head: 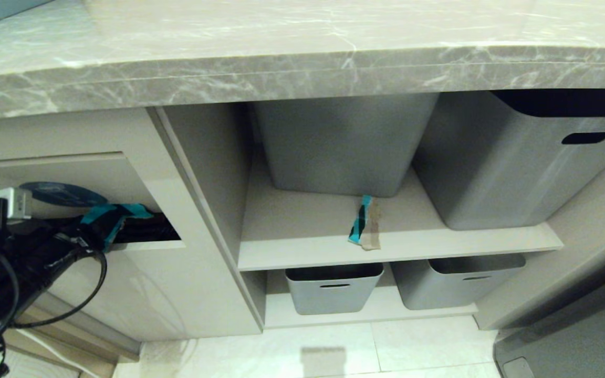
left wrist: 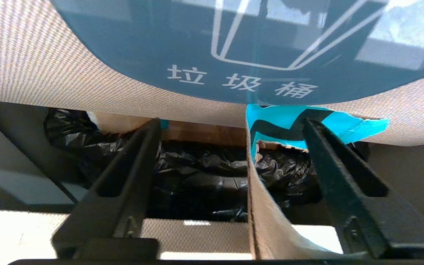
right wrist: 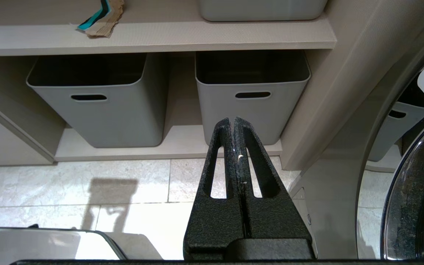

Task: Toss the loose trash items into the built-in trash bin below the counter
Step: Put the garbage in the trash can

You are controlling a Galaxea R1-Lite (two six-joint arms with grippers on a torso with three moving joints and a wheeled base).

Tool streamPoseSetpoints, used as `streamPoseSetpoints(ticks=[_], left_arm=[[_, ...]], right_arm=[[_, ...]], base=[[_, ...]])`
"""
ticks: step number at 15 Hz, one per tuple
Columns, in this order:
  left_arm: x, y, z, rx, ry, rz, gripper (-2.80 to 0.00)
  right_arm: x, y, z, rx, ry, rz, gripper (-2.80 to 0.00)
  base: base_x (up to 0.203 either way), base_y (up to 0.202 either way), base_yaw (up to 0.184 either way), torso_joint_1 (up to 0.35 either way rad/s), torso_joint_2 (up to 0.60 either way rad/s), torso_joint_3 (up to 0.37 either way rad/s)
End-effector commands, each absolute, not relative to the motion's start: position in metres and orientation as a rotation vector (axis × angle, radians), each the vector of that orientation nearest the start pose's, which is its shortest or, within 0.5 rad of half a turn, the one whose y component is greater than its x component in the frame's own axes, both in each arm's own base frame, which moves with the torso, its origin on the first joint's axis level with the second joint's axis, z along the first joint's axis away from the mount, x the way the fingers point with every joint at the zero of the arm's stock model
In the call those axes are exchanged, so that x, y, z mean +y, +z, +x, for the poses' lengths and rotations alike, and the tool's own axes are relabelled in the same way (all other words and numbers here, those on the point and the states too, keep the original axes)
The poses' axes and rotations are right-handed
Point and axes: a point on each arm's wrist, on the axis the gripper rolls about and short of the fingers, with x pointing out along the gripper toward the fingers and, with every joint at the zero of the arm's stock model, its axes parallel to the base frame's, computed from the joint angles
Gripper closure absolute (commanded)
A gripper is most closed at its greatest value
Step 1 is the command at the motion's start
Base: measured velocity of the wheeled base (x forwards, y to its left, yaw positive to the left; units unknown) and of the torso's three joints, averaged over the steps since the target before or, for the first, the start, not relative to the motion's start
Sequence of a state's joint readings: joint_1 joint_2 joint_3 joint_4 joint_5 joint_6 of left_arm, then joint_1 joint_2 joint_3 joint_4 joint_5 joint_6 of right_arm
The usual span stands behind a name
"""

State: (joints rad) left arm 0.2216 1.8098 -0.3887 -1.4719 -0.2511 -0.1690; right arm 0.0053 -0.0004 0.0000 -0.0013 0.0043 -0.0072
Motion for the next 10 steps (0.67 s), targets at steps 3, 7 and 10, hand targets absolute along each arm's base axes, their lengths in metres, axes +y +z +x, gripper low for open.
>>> streamPoseSetpoints(ticks=[3,7,10], left_arm=[[0.0523,0.1352,0.269,-0.046,-0.106,-0.167,-2.8],[0.054,0.1369,0.2679,-0.054,-0.181,-0.123,-2.8],[0.0575,0.1378,0.2667,-0.062,-0.203,-0.119,-2.8]], right_arm=[[0.0,0.0756,-0.0229,-0.003,0.011,-0.008,0.0],[0.0,0.0756,-0.0229,-0.003,0.009,-0.008,0.0],[0.0,0.0756,-0.0229,-0.003,0.011,-0.008,0.0]], base=[[0.0,0.0,0.0,0.0,0.0,0.0],[0.0,0.0,0.0,0.0,0.0,0.0],[0.0,0.0,0.0,0.0,0.0,0.0]])
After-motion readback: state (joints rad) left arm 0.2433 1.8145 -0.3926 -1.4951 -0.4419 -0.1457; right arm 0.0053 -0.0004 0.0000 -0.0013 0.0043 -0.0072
